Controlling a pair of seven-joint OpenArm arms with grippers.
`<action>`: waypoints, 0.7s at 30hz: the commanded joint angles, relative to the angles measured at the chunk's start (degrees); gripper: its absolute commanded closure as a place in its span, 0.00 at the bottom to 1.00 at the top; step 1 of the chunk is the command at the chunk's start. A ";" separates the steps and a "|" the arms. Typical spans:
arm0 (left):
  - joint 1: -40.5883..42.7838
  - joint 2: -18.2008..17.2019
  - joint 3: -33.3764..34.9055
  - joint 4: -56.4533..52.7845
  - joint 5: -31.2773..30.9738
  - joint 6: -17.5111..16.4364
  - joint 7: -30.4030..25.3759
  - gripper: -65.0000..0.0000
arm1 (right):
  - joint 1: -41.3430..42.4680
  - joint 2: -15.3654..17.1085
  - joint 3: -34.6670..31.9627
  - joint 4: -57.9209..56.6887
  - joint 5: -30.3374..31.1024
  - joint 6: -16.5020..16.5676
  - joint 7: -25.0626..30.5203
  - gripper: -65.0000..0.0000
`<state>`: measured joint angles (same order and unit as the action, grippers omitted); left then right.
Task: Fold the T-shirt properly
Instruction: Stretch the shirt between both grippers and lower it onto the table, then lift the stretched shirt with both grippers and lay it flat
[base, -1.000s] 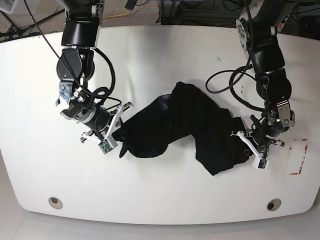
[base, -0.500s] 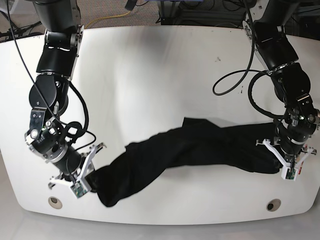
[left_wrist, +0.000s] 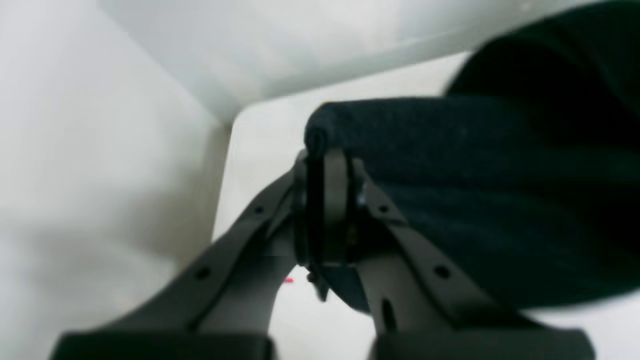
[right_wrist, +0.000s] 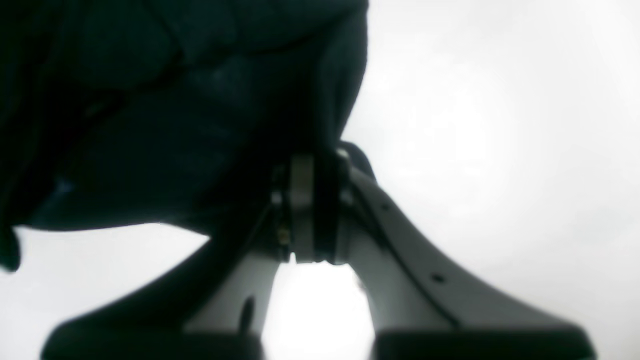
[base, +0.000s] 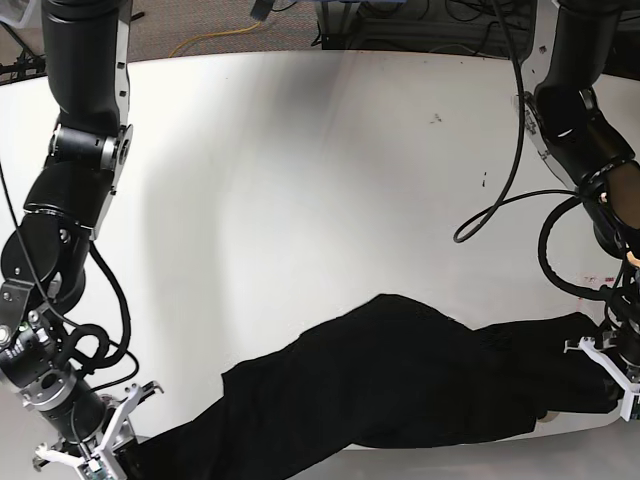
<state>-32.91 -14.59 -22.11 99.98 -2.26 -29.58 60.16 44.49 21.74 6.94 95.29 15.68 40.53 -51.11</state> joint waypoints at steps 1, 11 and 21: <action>-1.60 -1.89 -0.18 0.89 0.20 0.26 -0.78 1.00 | 1.97 0.99 0.58 -0.12 0.10 -0.53 1.13 1.00; 5.87 -1.81 -0.35 0.98 0.11 0.18 -0.69 1.00 | -10.69 -0.86 6.82 -0.03 0.10 -0.53 1.49 1.00; 20.38 -0.31 -2.81 4.15 0.02 0.18 -0.78 1.00 | -29.06 -6.75 16.58 -0.03 0.19 -0.53 1.49 1.00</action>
<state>-14.83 -14.46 -24.86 101.93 -1.78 -29.61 60.73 16.19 15.03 22.28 94.21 15.25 40.29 -51.18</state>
